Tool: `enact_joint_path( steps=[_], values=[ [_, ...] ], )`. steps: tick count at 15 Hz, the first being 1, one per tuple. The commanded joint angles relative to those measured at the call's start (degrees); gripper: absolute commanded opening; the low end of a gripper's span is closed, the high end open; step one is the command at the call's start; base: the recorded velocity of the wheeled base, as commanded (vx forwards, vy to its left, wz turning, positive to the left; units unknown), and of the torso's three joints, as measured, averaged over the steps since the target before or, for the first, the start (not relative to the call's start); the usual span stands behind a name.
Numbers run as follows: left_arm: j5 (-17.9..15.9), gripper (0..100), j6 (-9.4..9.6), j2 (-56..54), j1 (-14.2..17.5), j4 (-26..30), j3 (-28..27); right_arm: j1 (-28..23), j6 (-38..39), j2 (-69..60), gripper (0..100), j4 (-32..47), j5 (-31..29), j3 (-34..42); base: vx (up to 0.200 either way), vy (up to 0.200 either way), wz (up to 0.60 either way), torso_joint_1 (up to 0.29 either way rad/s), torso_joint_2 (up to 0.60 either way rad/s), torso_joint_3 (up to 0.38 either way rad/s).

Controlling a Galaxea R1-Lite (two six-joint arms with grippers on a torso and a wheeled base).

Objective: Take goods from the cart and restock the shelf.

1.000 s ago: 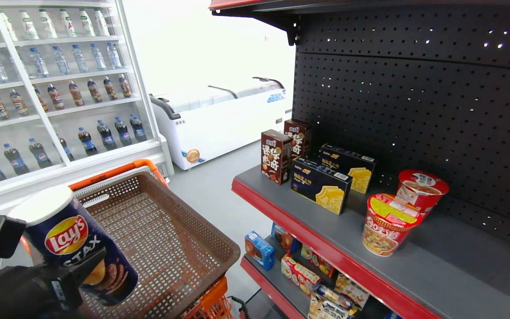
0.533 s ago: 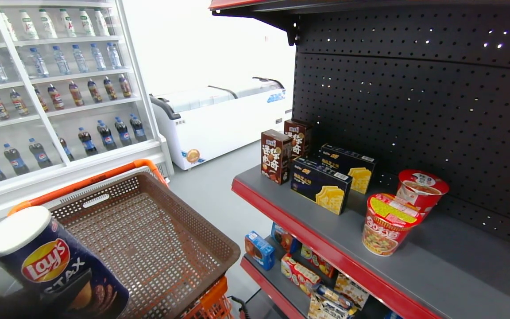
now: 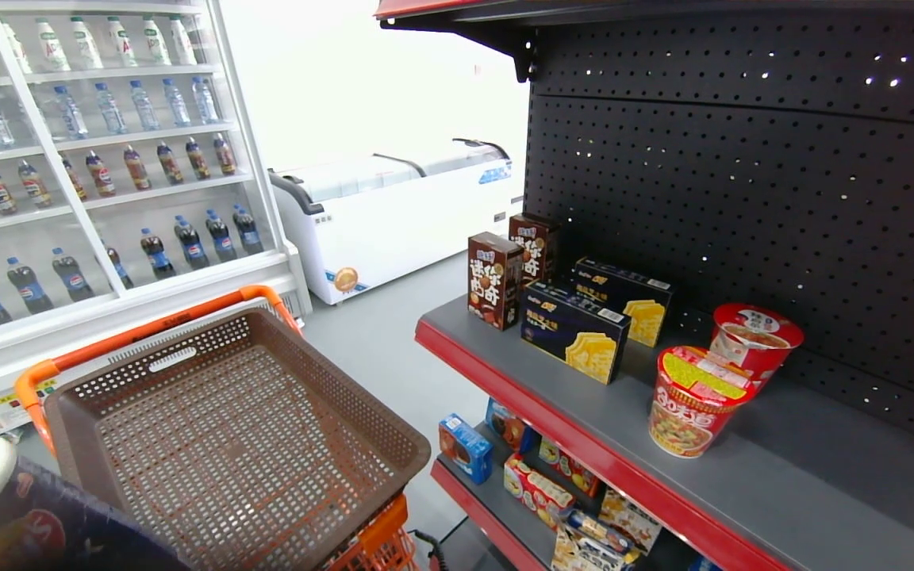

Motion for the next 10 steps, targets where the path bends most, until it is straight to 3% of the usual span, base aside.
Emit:
enact_joint_path(
  steps=[1, 2, 4, 6, 7, 10],
  values=[
    [3.15, 0, 1.79, -9.75, -0.06, 5.64, 0.00, 0.00, -0.02, -0.02, 100, 0.00, 0.02, 0.00, 0.000, 0.000, 0.00, 0.000, 0.00, 0.000],
    [3.33, 0, 2.49, -10.10, -0.24, 6.34, 0.00, 0.00, -0.02, -0.02, 100, 0.00, 0.02, 0.00, 0.000, 0.000, 0.00, 0.000, 0.00, 0.000],
    [3.15, 0, 6.53, -13.00, -0.50, 8.10, 0.00, 0.00, 0.06, -0.02, 100, 0.00, 0.02, 0.00, 0.000, 0.000, 0.00, 0.000, 0.00, 0.000],
    [3.06, 0, 6.71, -14.67, 0.73, 8.72, 0.00, 0.00, 0.06, -0.02, 100, 0.00, 0.02, 0.00, 0.000, 0.000, 0.00, 0.000, 0.00, 0.000],
    [2.80, 0, 6.53, -18.01, 3.36, 11.97, 0.00, 0.00, 0.06, -0.02, 100, 0.00, 0.02, 0.00, 0.000, 0.000, 0.00, 0.000, 0.00, 0.000],
    [2.89, 0, 6.80, -24.77, 3.98, 19.26, 0.00, 0.00, 0.06, -0.02, 100, 0.00, 0.02, 0.00, 0.000, 0.000, 0.00, 0.000, 0.00, 0.000]
  ],
)
